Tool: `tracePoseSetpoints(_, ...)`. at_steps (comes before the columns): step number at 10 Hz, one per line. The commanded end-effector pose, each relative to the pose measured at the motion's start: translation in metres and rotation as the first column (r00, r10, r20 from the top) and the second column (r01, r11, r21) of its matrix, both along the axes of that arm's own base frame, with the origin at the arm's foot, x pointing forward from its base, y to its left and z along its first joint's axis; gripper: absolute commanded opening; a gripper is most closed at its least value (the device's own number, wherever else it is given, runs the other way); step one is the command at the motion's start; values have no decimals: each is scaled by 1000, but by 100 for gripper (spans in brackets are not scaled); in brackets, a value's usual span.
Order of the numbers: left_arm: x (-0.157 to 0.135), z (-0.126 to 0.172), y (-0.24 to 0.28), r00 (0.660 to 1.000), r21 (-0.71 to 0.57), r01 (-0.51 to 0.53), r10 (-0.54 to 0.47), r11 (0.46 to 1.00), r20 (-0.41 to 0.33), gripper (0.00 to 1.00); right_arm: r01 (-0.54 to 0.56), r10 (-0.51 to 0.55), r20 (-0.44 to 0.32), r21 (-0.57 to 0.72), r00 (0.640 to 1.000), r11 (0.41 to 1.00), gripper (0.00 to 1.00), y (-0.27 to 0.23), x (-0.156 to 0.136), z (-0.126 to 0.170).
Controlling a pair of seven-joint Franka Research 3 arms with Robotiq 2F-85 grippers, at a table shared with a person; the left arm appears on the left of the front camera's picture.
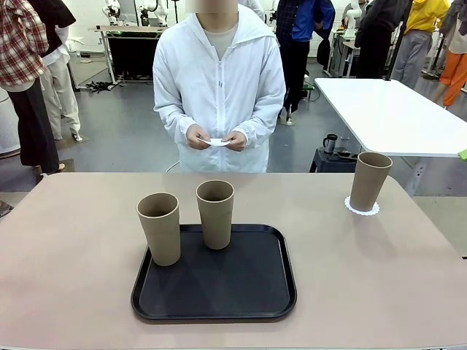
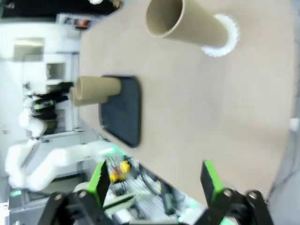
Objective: Place coasters on the table and set cups on them.
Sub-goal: Take one Reusable plastic cup from the Flat Tray and place it on a coaster set by the human.
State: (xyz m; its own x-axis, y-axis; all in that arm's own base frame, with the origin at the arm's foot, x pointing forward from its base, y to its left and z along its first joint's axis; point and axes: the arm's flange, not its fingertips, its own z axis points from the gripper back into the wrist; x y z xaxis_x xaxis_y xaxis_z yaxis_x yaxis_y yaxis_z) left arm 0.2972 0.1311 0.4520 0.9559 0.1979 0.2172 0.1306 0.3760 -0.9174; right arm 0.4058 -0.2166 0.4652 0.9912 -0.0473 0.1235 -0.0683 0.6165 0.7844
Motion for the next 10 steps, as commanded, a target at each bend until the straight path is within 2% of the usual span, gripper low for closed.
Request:
tracePoseSetpoints(1, -1, 0, 1, 1000, -14, 0, 0, 1000, 16, 100, -23, 14, 56, 167, 998, 986, 100, -30, 7, -16)
tracePoseSetpoints(2, -1, 0, 1, 1000, -14, 0, 0, 1000, 16, 100, -10, -18, 117, 235, 993, 972, 100, -34, 3, -28)
tracePoseSetpoints(4, -1, 0, 1, 1000, -14, 0, 0, 1000, 16, 100, -18, -7, 89, 271, 996, 962, 100, -40, 1, -41)
tracePoseSetpoints(5, -1, 0, 1, 1000, -14, 0, 0, 1000, 16, 100, -4, -29, 107, 302, 994, 953, 100, -38, -1, -41)
tracePoseSetpoints(10, -1, 0, 1, 1000, -14, 0, 0, 1000, 16, 100, -87, 65, 88, 278, 994, 957, 100, -26, 1, -35)
